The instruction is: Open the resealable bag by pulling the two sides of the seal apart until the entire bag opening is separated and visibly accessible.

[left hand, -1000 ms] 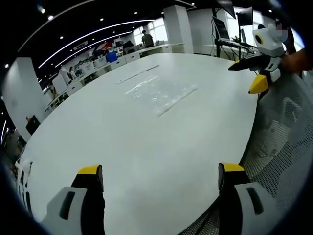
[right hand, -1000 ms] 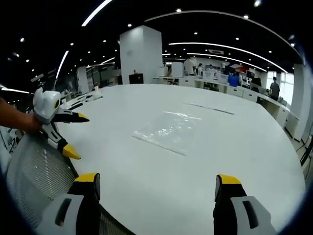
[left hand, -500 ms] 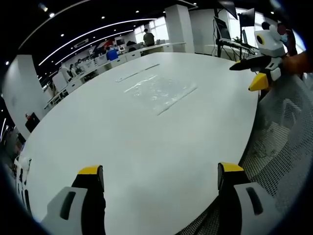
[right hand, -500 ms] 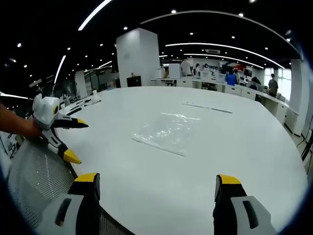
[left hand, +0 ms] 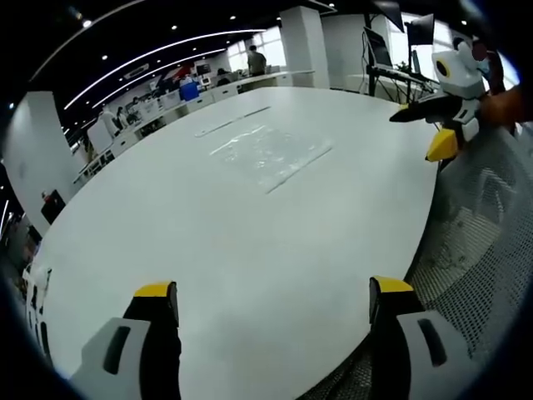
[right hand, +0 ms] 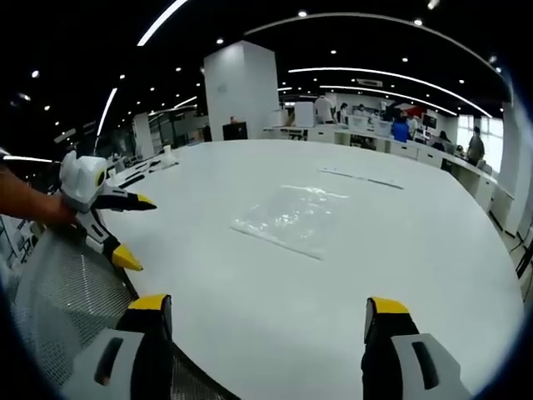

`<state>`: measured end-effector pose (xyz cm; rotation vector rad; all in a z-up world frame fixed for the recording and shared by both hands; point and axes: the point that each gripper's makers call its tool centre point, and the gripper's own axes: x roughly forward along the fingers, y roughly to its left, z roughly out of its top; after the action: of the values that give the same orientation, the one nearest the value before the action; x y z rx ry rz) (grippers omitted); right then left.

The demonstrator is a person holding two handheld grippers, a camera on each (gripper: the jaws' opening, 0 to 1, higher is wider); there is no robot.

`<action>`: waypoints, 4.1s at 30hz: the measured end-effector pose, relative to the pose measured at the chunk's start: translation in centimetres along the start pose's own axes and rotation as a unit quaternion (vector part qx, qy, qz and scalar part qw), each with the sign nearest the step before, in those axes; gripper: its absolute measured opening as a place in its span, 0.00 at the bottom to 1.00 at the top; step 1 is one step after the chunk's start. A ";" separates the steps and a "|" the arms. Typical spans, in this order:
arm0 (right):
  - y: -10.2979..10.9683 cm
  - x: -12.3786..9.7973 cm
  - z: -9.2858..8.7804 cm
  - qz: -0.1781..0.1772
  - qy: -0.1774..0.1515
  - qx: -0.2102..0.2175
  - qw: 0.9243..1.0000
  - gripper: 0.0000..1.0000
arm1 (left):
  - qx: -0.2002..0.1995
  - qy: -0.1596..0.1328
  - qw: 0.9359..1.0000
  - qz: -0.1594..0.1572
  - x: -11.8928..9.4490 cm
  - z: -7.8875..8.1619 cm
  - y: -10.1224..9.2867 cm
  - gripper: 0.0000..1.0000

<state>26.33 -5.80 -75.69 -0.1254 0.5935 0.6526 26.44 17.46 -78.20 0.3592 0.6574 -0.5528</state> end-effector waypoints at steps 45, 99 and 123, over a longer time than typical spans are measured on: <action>0.7 -0.2 0.8 0.020 -0.016 0.014 1.000 0.96 | 0.028 -0.013 0.999 -0.010 -0.4 0.8 -0.6 0.89; -1.9 11.6 3.1 0.107 0.111 -0.135 0.979 0.47 | -0.015 -0.044 0.998 -0.043 -1.9 4.6 -1.1 0.78; -3.8 13.4 1.8 0.154 0.214 -0.213 0.941 0.22 | -0.012 -0.034 0.998 -0.046 -0.9 4.9 -1.0 0.72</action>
<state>38.00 -1.08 -81.90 -0.6013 0.8934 1.0686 27.53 14.66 -74.13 0.2868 0.6172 -0.6414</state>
